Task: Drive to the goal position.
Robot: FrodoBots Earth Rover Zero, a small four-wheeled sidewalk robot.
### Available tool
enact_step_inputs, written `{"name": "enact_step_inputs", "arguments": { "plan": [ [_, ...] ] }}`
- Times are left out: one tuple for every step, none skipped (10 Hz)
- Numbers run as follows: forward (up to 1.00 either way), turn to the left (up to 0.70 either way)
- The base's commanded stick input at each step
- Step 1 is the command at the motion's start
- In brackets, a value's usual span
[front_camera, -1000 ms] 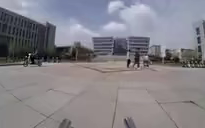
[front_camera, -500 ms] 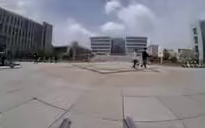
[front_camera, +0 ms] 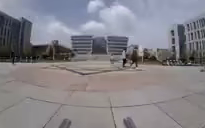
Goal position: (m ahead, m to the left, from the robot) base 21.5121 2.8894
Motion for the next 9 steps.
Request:
{"name": "enact_step_inputs", "arguments": {
  "plan": [
    [1.00, 0.00],
    [1.00, 0.00],
    [1.00, 0.00],
    [1.00, 0.00],
    [1.00, 0.00],
    [1.00, 0.00],
    [1.00, -0.21],
    [1.00, -0.36],
    [1.00, -0.12]
  ]
}}
